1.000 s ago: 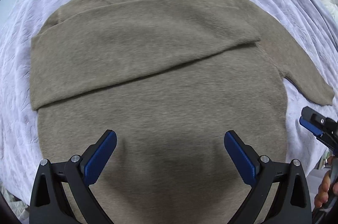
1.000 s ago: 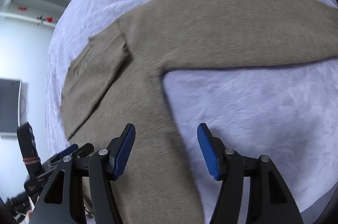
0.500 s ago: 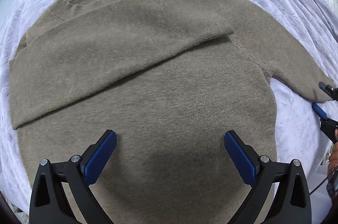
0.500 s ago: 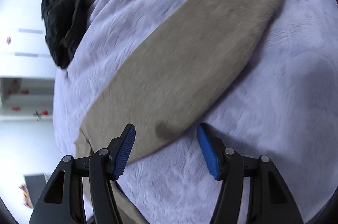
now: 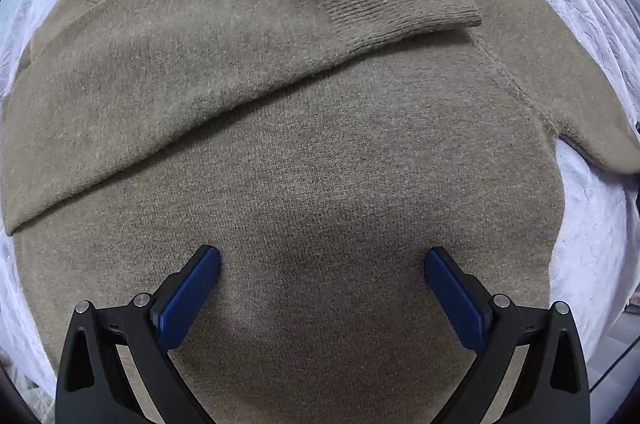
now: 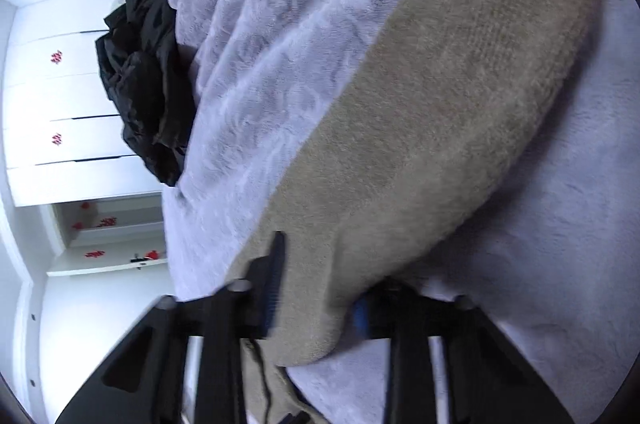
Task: Fold small clothes
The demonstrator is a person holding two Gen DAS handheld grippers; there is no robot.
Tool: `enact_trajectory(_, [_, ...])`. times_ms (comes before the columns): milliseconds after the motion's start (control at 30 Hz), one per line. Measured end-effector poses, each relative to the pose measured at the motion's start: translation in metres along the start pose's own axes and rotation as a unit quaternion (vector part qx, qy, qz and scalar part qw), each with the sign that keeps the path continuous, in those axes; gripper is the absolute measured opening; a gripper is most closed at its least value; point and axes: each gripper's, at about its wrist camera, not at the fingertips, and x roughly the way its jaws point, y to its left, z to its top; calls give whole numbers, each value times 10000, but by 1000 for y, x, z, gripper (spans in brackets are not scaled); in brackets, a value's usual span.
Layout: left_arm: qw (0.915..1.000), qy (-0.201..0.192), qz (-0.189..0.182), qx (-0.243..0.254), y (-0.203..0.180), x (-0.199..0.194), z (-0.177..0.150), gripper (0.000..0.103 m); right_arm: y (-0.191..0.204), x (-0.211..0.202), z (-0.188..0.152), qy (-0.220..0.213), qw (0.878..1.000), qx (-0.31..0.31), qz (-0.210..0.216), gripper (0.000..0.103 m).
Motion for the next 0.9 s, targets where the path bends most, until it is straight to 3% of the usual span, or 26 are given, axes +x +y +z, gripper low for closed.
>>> enact_trajectory(200, [9977, -638, -225, -41, 9, -34, -2, 102, 42, 9, -3, 213, 9966, -349, 716, 9])
enact_trajectory(300, [9957, -884, -242, -96, 18, -46, -2, 102, 86, 24, -15, 453, 9904, -1026, 813, 9])
enact_trajectory(400, [9933, -1111, -229, -203, 37, -59, 0, 102, 140, 47, -42, 777, 9742, -1946, 836, 9])
enact_trajectory(500, [9900, -1350, -175, -380, 66, -73, -5, 102, 196, 78, -89, 1214, 9429, -2986, 835, 9])
enact_trajectory(633, [9857, -1511, -31, -750, 128, -87, -17, 102, 249, 131, -177, 1939, 8827, -4207, 791, 9])
enact_trajectory(733, [9824, -1519, 94, -1083, 169, -84, -22, 102, 259, 169, -250, 2523, 8362, -4827, 646, 9])
enact_trajectory(833, [9816, -1400, 224, -1275, 211, -76, -35, 102, 241, 212, -315, 3071, 7854, -5375, 29, 10])
enact_trajectory(900, [9818, -1303, 300, -1346, 225, -66, -38, 102, 214, 241, -346, 3312, 7524, -5634, -824, 12])
